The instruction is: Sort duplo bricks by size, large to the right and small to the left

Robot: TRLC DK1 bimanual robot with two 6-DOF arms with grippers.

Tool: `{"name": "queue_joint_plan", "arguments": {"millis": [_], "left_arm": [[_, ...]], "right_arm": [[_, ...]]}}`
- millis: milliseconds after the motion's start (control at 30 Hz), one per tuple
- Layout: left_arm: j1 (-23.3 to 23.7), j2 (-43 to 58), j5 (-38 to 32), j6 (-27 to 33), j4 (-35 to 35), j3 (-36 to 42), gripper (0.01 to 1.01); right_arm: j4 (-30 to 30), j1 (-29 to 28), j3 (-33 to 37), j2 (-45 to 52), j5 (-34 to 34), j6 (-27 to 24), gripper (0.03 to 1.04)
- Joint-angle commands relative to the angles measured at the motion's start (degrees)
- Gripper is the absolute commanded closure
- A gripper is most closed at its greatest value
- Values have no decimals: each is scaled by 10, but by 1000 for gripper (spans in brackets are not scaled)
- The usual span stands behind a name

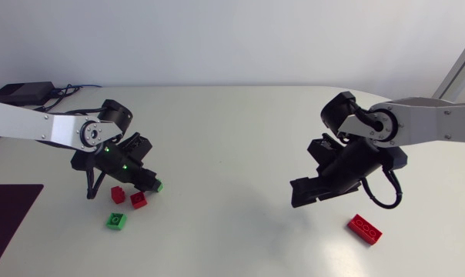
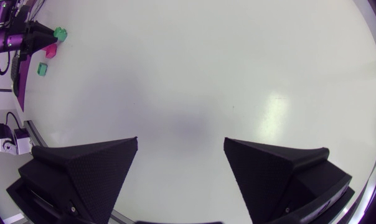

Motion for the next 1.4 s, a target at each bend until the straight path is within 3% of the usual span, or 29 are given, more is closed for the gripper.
{"name": "queue_joint_plan", "arguments": {"millis": [0,33,67,167,200,467,700,867,1100,1200,1367], "left_arm": [[6,22,-3,4,6,8,766],[8,23,-4,4,6,10,697],[11,23,-5,5,6,10,562],[17,28,-14,10,6,10,93],[17,31,-21,11,6,9,44],[26,-26,-21,6,4,16,43],[25,-115,-21,-31,5,40,44],[35,-211,-22,-64,25,50,44],[58,-358,-36,-111,122,-24,49],[72,-423,-58,-115,175,-77,59],[72,-548,-98,-116,263,-176,59]], "right_arm": [[0,3,-18,-5,-4,-4,66],[0,3,-19,-6,-4,-4,67],[0,3,-19,-7,-4,-4,66],[0,2,-18,-8,-4,-4,67],[0,2,-17,-8,-4,-4,67],[16,-3,-4,-21,-3,8,67],[29,-51,85,-55,5,42,67],[77,-65,106,-106,82,64,67],[228,-53,27,-231,218,83,67],[305,-43,-34,-287,288,58,66],[420,-48,-140,-414,334,5,66]]}}
